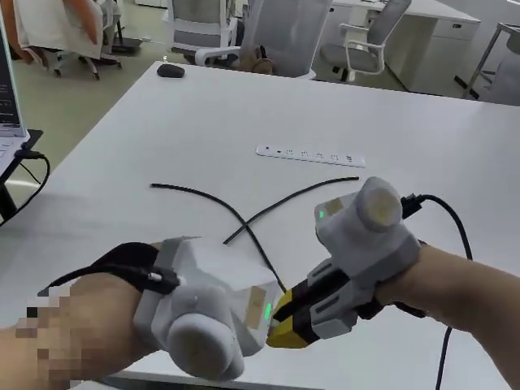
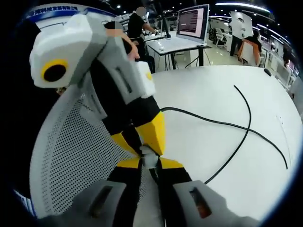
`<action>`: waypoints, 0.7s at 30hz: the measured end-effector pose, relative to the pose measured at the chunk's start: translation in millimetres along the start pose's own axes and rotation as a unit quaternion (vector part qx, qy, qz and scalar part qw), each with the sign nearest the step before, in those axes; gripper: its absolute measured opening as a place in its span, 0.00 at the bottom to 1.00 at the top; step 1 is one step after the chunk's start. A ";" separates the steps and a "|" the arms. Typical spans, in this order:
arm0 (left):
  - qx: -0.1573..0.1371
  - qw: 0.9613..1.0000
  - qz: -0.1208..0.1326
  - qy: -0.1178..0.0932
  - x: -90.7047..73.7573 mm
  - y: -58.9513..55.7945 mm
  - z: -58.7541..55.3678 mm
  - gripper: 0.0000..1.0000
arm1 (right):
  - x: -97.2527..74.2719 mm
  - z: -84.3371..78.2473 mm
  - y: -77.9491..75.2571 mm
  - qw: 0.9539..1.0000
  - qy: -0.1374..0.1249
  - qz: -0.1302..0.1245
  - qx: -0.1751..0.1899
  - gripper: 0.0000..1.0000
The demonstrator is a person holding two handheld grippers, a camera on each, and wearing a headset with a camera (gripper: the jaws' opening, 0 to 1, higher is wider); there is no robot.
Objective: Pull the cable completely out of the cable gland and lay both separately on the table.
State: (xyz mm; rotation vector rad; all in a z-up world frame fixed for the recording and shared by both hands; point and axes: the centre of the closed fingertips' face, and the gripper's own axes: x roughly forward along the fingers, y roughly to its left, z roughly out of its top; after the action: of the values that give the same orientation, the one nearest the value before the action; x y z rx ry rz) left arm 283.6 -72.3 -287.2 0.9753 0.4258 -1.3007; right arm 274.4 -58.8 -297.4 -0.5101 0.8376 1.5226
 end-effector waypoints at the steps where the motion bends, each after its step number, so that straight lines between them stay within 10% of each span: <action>1: -0.015 1.000 -0.005 -0.003 0.6 -1.3 -0.8 0.17 | 0.9 -1.1 0.2 1.000 0.004 -0.005 -0.006 0.12; 9: -0.171 0.983 -0.050 -0.043 4.7 -4.6 -3.3 0.17 | 5.0 -7.4 -0.4 0.989 0.058 -0.072 -0.117 0.12; 15: -0.303 0.947 -0.076 -0.072 1.8 -3.3 -3.4 0.17 | 2.3 -3.9 -1.9 0.968 0.071 -0.134 -0.201 0.11; 17: -0.318 0.942 -0.075 -0.076 1.7 -1.7 -4.3 0.17 | 2.5 -4.3 -2.1 0.963 0.071 -0.151 -0.211 0.12; 19: -0.294 0.951 -0.061 -0.072 0.6 -0.6 -4.6 0.18 | 2.5 -3.0 -4.2 0.964 0.059 -0.161 -0.204 0.12; 21: -0.264 0.960 -0.061 -0.063 -0.3 -5.8 -3.2 0.18 | 4.7 -4.2 1.5 0.978 0.036 -0.130 -0.156 0.13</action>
State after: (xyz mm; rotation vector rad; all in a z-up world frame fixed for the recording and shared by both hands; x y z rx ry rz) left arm 278.9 -69.4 -290.8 0.4195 0.7001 -1.2589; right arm 271.6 -58.9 -303.3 -0.8756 0.5602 1.4027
